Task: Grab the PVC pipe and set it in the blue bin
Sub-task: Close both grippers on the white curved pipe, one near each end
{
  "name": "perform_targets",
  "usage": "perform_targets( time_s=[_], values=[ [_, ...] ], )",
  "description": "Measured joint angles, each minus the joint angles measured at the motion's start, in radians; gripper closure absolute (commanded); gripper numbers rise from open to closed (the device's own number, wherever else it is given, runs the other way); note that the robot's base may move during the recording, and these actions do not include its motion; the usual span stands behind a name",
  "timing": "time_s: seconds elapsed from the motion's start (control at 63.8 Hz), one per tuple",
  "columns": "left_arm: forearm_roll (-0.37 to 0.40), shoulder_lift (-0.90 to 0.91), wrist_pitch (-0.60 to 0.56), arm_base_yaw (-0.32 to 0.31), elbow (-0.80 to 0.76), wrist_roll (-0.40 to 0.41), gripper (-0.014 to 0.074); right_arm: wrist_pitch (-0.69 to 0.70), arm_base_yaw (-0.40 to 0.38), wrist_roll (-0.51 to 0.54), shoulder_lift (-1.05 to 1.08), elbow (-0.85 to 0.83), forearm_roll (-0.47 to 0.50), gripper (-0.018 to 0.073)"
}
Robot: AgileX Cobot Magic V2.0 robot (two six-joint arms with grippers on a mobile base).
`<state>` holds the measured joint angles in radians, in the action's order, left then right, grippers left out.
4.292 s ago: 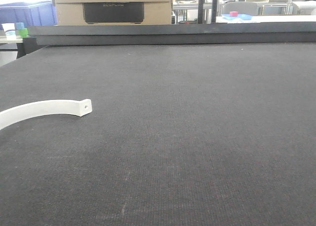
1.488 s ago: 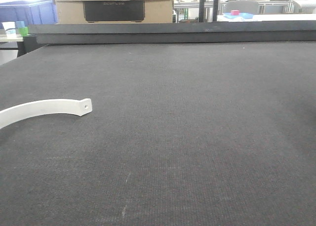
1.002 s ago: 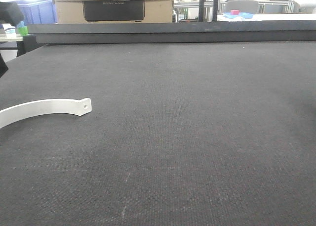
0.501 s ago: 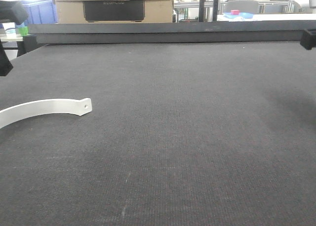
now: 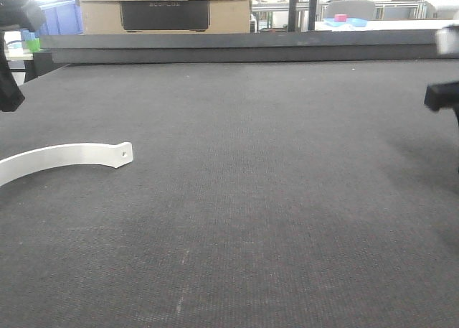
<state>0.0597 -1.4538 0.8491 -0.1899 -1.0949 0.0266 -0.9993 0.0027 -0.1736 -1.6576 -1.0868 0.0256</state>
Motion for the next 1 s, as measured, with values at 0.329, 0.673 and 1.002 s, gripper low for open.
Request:
perform_targets(
  time_s=[0.329,0.673,1.002],
  values=[
    [0.0,0.0,0.0,0.0,0.0,0.0,0.0707,0.013,0.0,-0.008,-0.055,-0.004,0.002,0.0487],
    [0.0,0.0,0.094,0.0,-0.027,0.06,0.0707,0.011,0.002,-0.01,-0.043,-0.01,-0.004,0.0727],
    [-0.226,-0.055,0.218,0.008,-0.061,0.241,0.0707,0.05,0.002,0.007,0.133,-0.01,-0.01,0.0727]
  ],
)
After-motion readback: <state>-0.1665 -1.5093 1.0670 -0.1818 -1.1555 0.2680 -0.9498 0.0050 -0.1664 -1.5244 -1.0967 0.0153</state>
